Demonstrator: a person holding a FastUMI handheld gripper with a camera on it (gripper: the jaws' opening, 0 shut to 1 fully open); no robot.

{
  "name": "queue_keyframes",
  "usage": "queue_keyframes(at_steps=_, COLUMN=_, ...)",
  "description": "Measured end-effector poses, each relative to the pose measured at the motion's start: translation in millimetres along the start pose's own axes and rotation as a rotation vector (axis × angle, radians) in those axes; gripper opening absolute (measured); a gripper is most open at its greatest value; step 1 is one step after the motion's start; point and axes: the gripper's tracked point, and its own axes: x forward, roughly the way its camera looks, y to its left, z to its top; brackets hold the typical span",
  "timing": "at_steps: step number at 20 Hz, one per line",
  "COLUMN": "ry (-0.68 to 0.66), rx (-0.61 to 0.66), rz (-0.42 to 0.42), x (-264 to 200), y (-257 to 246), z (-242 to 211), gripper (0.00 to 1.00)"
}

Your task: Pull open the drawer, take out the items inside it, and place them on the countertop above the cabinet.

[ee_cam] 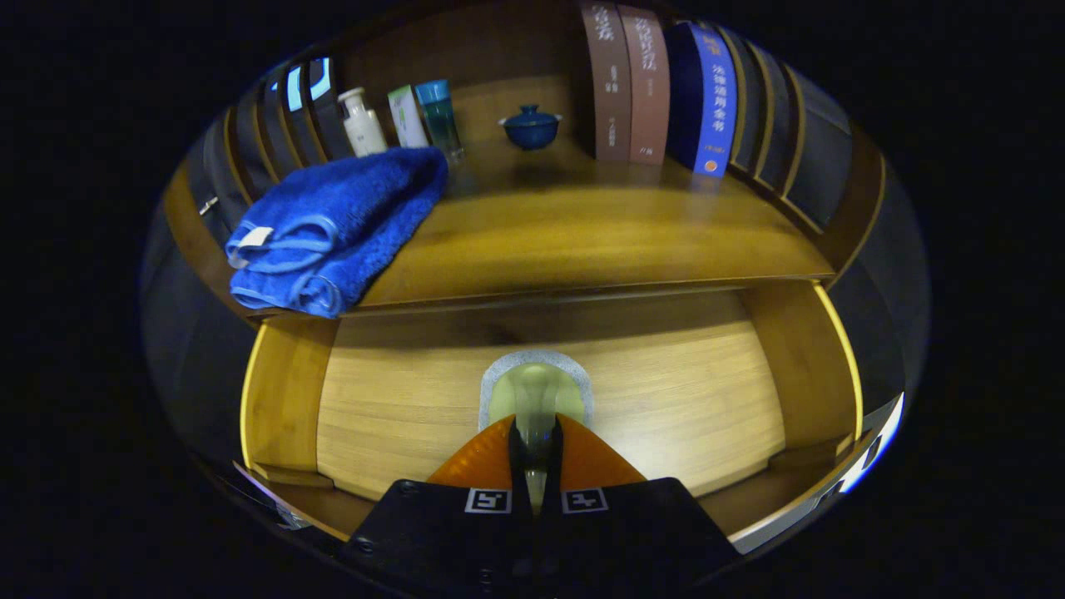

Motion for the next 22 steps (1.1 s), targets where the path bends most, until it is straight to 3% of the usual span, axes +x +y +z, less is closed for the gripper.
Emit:
queue_keyframes(at_steps=7, ry=-0.186, rx=-0.035, rz=-0.021, x=-85, y=-1, z=35, gripper=0.07)
queue_keyframes(at_steps=12, ry=-0.278, rx=-0.057, rz=-0.002, x=-114, y=12, z=86, gripper=0.07)
queue_keyframes(at_steps=17, ry=-0.299, rx=-0.109, rz=-0.02, x=-80, y=16, z=151, gripper=0.07)
queue_keyframes(at_steps=22, ry=-0.218, rx=-0.112, rz=-0.017, x=-16, y=17, z=175, gripper=0.07)
